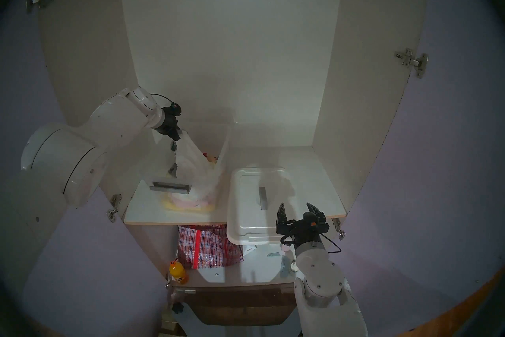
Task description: Take clothing out of the storage bin and put the lid back on the bin
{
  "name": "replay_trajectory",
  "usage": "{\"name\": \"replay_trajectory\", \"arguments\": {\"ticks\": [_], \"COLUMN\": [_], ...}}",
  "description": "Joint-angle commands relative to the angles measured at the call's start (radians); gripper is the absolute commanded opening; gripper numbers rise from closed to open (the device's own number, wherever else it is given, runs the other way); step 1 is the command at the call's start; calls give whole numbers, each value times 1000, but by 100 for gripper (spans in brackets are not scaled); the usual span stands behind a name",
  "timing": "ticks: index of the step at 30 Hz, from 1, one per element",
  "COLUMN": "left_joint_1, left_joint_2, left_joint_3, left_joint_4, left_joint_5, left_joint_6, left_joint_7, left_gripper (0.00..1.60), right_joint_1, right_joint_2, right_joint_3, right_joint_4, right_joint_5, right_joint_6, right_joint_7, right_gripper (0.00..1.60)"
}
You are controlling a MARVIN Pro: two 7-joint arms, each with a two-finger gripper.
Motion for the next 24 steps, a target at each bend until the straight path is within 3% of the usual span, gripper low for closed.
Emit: {"name": "replay_trajectory", "arguments": {"ticks": [1,24], "left_joint_1": [-63,-33], "left_joint_2": [-6,48], "left_joint_3": [-8,-28], "left_joint_4": [-55,-196], "left_joint_5": [-7,-6], "left_joint_6": [12,69], "left_joint_7": [-33,-44], "left_gripper": [0,0], "right_joint_1": [9,14], "right_joint_2": [-1,-1], "right_joint_3": [-2,-1], "right_joint_4": [-24,-15], "right_joint_5": [-1,0], "right_joint_6": [-6,-6], "right_joint_7": [0,0], "right_gripper": [160,160]}}
